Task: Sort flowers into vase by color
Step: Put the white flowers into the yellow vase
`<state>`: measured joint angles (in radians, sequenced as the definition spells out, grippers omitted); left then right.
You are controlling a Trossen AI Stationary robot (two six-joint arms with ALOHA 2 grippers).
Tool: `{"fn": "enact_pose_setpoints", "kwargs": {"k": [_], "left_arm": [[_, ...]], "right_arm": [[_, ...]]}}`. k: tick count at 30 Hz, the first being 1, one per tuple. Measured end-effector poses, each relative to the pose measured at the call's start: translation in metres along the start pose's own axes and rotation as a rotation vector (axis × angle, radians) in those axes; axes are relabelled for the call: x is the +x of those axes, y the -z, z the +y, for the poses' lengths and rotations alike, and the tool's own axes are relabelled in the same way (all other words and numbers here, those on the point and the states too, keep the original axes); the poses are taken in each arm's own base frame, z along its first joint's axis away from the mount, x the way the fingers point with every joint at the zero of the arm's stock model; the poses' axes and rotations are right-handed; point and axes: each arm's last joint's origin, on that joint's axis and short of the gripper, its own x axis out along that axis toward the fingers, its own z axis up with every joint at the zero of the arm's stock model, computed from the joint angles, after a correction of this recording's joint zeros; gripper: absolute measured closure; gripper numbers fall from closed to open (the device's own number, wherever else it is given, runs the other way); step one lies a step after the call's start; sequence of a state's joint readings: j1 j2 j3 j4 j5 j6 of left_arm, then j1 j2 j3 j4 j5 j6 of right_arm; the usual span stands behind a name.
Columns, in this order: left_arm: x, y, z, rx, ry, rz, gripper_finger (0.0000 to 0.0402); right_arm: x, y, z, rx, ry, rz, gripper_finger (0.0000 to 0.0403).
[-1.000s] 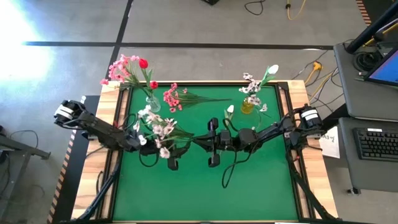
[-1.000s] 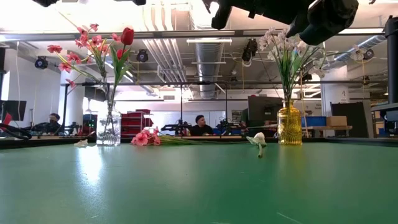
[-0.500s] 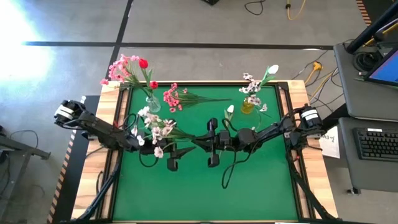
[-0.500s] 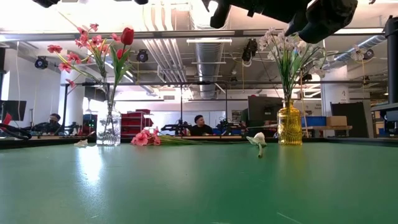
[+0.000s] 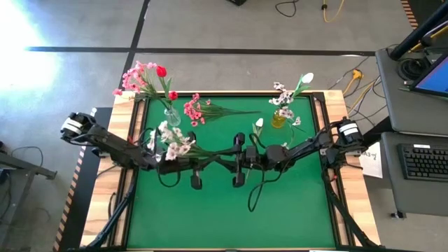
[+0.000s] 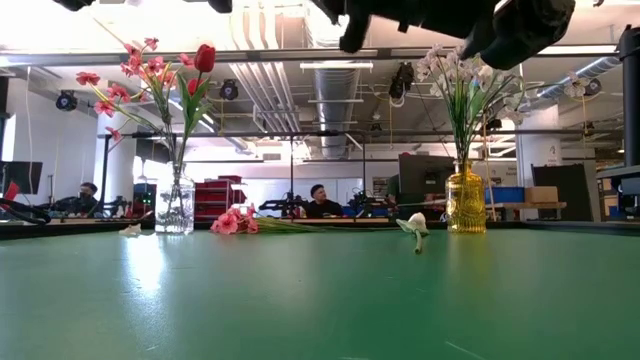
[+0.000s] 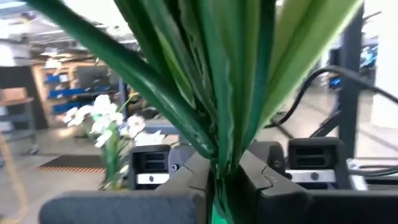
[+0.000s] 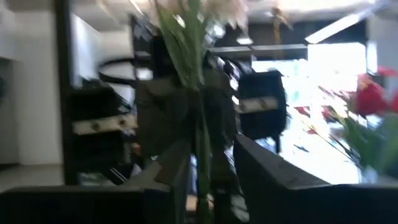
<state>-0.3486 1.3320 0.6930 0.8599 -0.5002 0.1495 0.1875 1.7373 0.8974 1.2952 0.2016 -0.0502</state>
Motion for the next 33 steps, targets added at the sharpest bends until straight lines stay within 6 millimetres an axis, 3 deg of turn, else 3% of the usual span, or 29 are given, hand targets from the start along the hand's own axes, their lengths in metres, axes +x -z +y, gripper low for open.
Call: {"fn": "enact_pose_setpoints", "kwargs": {"k": [5, 12, 16, 24, 29, 33], "left_arm": [[-0.008, -0.001, 0.007, 0.053, -0.06, 0.12, 0.0399], [-0.029, 0.006, 0.017, 0.054, -0.057, 0.369, 0.04], [-0.029, 0.014, 0.016, 0.041, -0.064, 0.425, 0.0401], [-0.021, 0.031, 0.009, 0.075, -0.065, 0.461, 0.0401], [-0.02, 0.033, 0.008, 0.073, -0.068, 0.457, 0.0401], [-0.019, 0.032, 0.009, 0.067, -0.071, 0.447, 0.04]], "right_arm": [[-0.002, 0.003, -0.001, -0.009, 0.12, 0.144, 0.0236], [-0.007, -0.007, -0.004, 0.039, 0.187, 0.304, 0.0177], [0.004, -0.017, -0.002, 0.016, 0.182, 0.327, 0.0155], [0.042, -0.027, 0.007, -0.037, 0.115, 0.47, 0.0125], [0.051, -0.028, 0.009, -0.065, 0.109, 0.493, 0.0117], [0.055, -0.03, 0.01, -0.068, 0.108, 0.487, 0.0136]]}}
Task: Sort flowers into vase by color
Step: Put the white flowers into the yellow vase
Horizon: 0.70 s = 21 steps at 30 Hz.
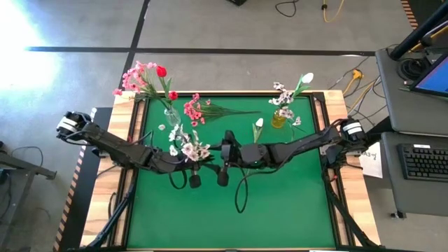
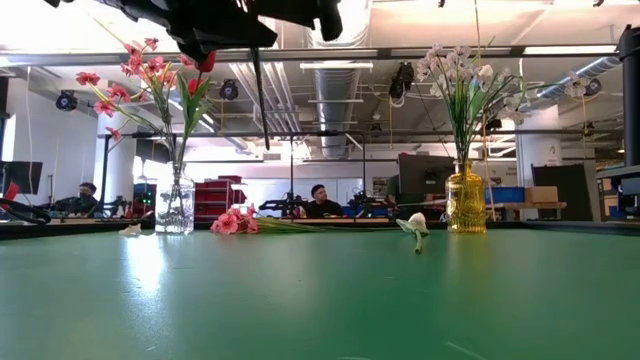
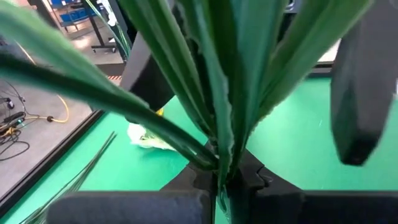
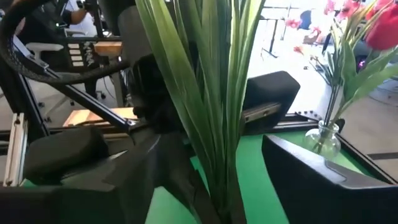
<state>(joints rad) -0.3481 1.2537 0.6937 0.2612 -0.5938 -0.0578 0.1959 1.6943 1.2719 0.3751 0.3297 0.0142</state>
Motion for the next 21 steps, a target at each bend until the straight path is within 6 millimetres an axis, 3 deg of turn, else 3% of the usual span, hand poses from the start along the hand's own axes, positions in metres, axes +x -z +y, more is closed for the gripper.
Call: {"fn": "enact_pose_setpoints", "kwargs": {"k": [5, 15, 21], "left_arm": [[0.0012, -0.0021, -0.0009, -0.01, 0.001, -0.026, 0.0398], [0.0018, -0.0036, -0.0015, -0.014, 0.003, -0.043, 0.0398], [0.0007, -0.0071, -0.001, -0.029, 0.008, -0.069, 0.037]], "right_arm": [[0.0035, -0.0029, -0.0003, -0.001, -0.033, -0.006, 0.0197], [0.0039, -0.0031, -0.0012, -0.014, -0.035, -0.001, 0.037], [0.0039, -0.0034, -0.0012, -0.023, -0.034, -0.002, 0.0381]]}}
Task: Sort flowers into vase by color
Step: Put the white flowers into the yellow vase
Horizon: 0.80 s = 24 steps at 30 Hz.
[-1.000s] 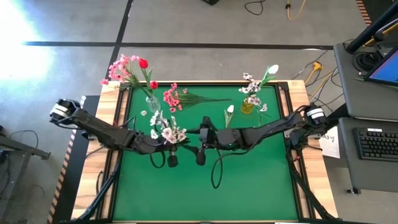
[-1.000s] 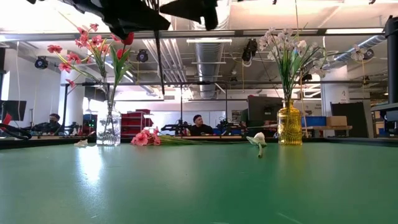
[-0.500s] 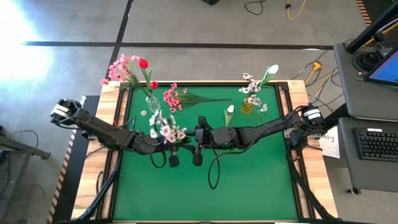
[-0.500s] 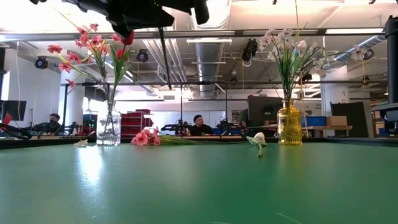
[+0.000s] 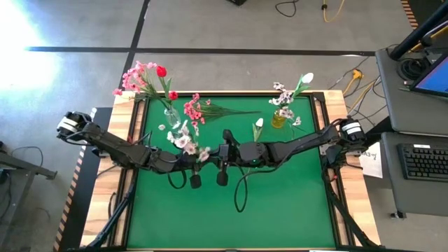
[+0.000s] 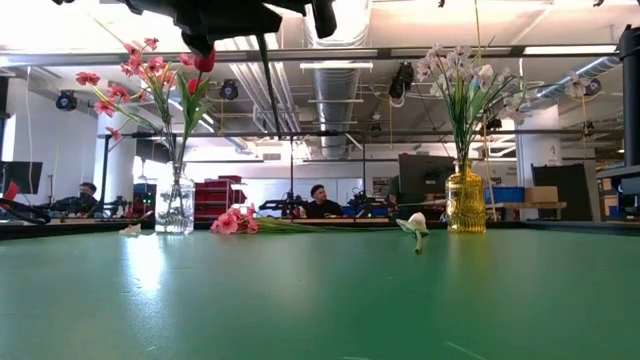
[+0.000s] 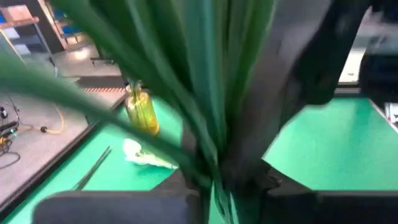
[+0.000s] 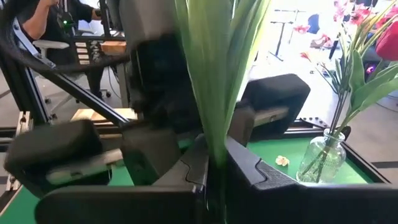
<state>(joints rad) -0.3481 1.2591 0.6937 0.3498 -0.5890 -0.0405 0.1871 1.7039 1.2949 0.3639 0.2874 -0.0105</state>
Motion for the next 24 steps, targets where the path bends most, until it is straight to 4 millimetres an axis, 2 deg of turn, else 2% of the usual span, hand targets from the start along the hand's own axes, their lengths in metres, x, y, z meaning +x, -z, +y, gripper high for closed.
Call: {"fn": "enact_pose_setpoints", "kwargs": {"k": [7, 13, 18, 24], "left_arm": [[-0.008, -0.009, 0.005, -0.012, -0.004, -0.026, 0.0272], [-0.019, -0.013, 0.012, -0.015, -0.005, -0.004, 0.0202], [-0.029, -0.015, 0.018, -0.016, -0.004, 0.024, 0.0179], [-0.037, -0.017, 0.023, 0.001, -0.002, 0.035, 0.0175]], "right_arm": [[0.0, -0.001, -0.002, -0.006, 0.005, -0.005, 0.0381], [-0.004, -0.008, -0.013, -0.035, 0.081, -0.005, 0.0381], [-0.012, -0.016, -0.025, -0.062, 0.15, -0.022, 0.0381], [-0.03, -0.016, -0.048, -0.052, 0.199, -0.028, 0.0381]]}}
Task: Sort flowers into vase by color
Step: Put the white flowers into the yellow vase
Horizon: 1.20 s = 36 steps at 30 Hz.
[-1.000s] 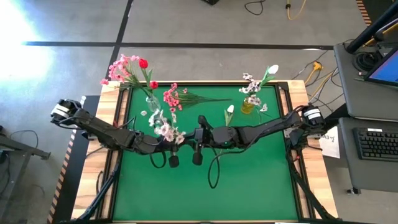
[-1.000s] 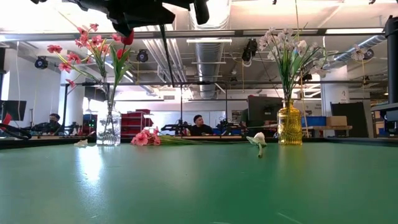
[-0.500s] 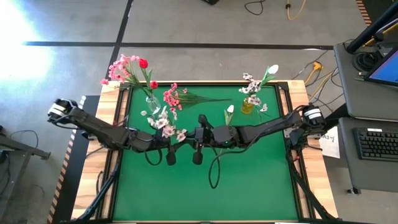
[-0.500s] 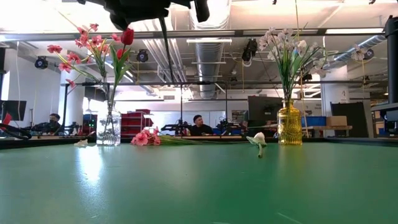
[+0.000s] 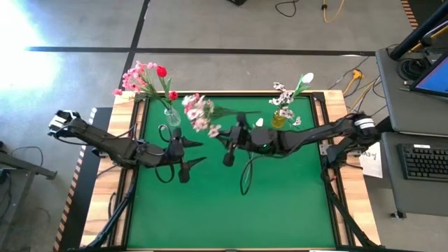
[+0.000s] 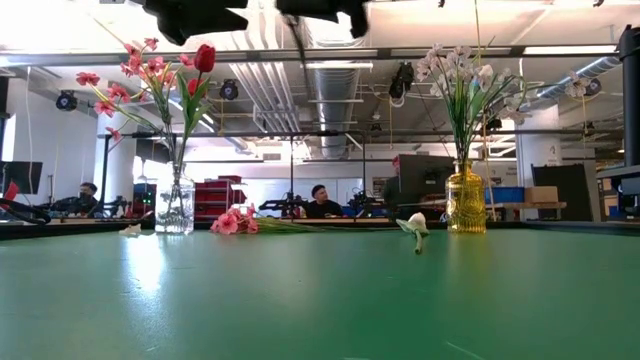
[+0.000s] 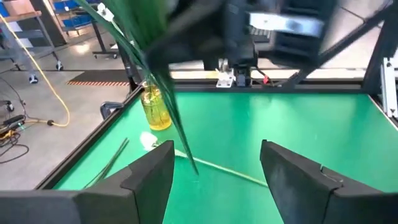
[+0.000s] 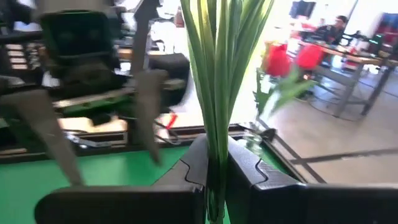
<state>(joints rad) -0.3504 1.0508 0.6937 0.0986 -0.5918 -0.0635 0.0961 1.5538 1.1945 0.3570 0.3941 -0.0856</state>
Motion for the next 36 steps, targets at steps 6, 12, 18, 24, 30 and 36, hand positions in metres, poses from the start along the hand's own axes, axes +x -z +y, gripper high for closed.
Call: {"fn": "enact_pose_setpoints", "kwargs": {"k": [6, 12, 18, 24, 30, 36], "left_arm": [[-0.002, 0.003, -0.004, 0.126, 0.191, 0.03, 0.0175], [-0.002, -0.004, 0.007, 0.257, 0.171, -0.018, 0.0175], [-0.006, -0.02, 0.034, 0.236, 0.18, -0.131, 0.0182], [-0.009, -0.03, 0.043, 0.092, 0.168, -0.206, 0.0196], [-0.009, -0.031, 0.043, 0.034, 0.173, -0.222, 0.0202], [-0.013, -0.034, 0.046, 0.046, 0.132, -0.237, 0.0202]], "right_arm": [[-0.039, -0.002, -0.024, 0.047, 0.034, -0.115, 0.0381], [-0.091, -0.008, -0.051, 0.03, 0.2, -0.253, 0.0381], [-0.135, -0.033, -0.077, 0.096, 0.253, -0.444, 0.0381], [-0.164, -0.05, -0.084, 0.133, 0.247, -0.532, 0.0381], [-0.182, -0.057, -0.095, 0.132, 0.44, -0.517, 0.0381], [-0.199, -0.063, -0.103, 0.161, 0.456, -0.543, 0.0381]]}}
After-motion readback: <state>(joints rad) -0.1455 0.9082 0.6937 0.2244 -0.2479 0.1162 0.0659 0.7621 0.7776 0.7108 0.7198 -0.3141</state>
